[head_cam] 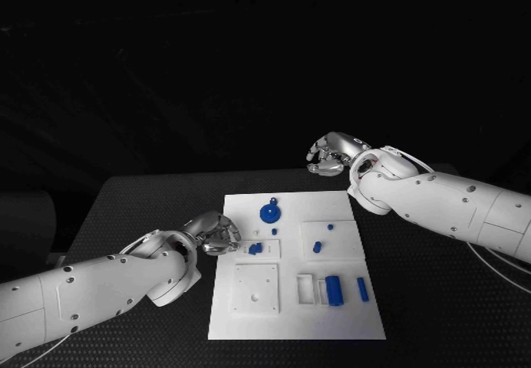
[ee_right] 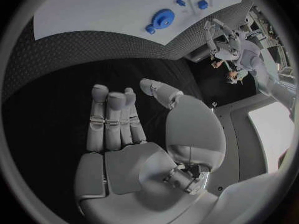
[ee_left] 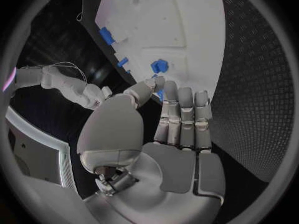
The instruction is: Assemble the parts on the task board
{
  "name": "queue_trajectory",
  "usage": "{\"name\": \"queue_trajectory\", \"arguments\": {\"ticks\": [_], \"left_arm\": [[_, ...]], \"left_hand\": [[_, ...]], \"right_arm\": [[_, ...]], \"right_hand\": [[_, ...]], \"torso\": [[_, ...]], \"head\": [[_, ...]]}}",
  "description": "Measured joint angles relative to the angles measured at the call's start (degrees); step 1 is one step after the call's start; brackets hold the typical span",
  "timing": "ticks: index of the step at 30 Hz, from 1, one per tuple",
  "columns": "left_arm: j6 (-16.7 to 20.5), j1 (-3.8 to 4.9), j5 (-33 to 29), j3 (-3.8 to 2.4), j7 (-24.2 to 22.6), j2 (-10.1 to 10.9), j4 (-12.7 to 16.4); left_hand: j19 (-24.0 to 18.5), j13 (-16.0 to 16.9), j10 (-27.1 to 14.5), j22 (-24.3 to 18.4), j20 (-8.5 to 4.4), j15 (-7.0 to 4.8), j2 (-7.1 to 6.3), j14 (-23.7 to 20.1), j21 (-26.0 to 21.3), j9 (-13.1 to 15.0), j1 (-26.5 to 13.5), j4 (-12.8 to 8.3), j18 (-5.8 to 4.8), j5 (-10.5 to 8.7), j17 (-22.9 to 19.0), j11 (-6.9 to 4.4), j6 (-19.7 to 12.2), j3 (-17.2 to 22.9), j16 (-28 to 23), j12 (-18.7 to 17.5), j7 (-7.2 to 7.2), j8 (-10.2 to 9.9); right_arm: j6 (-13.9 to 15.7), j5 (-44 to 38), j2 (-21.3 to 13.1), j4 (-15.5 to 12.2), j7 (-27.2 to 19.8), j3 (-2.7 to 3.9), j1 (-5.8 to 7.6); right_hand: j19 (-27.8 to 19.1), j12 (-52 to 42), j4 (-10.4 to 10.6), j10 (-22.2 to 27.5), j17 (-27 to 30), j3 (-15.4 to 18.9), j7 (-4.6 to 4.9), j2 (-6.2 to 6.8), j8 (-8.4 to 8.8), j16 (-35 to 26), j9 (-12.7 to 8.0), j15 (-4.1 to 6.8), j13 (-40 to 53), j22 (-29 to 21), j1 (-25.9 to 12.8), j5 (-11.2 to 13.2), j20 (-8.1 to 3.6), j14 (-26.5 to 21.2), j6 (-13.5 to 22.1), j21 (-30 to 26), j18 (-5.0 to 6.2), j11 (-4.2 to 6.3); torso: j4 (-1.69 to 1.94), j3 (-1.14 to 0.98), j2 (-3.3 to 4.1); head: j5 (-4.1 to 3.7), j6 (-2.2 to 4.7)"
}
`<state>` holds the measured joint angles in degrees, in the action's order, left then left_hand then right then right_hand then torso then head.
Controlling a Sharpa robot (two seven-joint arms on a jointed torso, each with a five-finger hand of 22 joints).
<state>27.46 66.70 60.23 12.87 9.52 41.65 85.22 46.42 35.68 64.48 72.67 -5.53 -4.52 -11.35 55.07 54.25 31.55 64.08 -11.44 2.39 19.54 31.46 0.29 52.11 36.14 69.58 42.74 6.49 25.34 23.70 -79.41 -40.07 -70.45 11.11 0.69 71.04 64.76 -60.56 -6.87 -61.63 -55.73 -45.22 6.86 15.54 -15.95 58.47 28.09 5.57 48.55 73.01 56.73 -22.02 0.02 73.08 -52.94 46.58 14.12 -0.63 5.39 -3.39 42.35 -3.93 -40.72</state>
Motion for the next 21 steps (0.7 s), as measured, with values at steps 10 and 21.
{"name": "queue_trajectory", "arguments": {"ticks": [10, 21], "left_arm": [[-0.9, -0.02, 7.7, 0.00, -4.0, -1.6, -1.3], [-2.8, -0.02, 13.7, 0.08, -4.7, -3.8, -3.6]], "left_hand": [[-3.1, -5.0, -4.2, -0.7, 0.92, 3.64, -2.43, -3.6, -4.8, -2.6, 3.3, 0.2, -0.20, -15.85, -2.8, 2.58, -2.9, -0.2, -5.0, -10.4, 0.64, -4.6], [-3.1, -8.0, -3.9, 0.1, 0.92, 3.83, -2.77, -3.8, -5.0, -4.1, 3.7, 2.0, -0.20, -16.27, -2.4, 3.47, -3.0, -0.9, -4.6, -13.9, 0.57, -5.5]], "right_arm": [[-0.1, 0.1, 0.1, 0.1, -0.1, 0.00, -0.01], [-0.2, 0.2, 0.2, 0.1, -0.2, 0.00, -0.01]], "right_hand": [[0.0, 0.0, 0.0, 0.0, 0.0, 0.0, -0.05, 0.00, 0.00, -0.2, 0.0, 0.00, 0.0, 0.0, 0.0, 0.0, 0.00, 0.0, -0.1, 0.0, 0.01, 0.00], [0.0, 0.0, 0.0, 0.0, 0.0, 0.0, 0.08, 0.00, 0.00, -0.2, 0.0, 0.00, 0.0, 0.0, 0.0, 0.0, 0.00, 0.0, 0.1, 0.0, 0.00, 0.00]], "torso": [[-0.03, 0.01, 0.08], [-0.14, -0.04, 0.14]], "head": [[0.19, 0.10], [0.32, 0.13]]}}
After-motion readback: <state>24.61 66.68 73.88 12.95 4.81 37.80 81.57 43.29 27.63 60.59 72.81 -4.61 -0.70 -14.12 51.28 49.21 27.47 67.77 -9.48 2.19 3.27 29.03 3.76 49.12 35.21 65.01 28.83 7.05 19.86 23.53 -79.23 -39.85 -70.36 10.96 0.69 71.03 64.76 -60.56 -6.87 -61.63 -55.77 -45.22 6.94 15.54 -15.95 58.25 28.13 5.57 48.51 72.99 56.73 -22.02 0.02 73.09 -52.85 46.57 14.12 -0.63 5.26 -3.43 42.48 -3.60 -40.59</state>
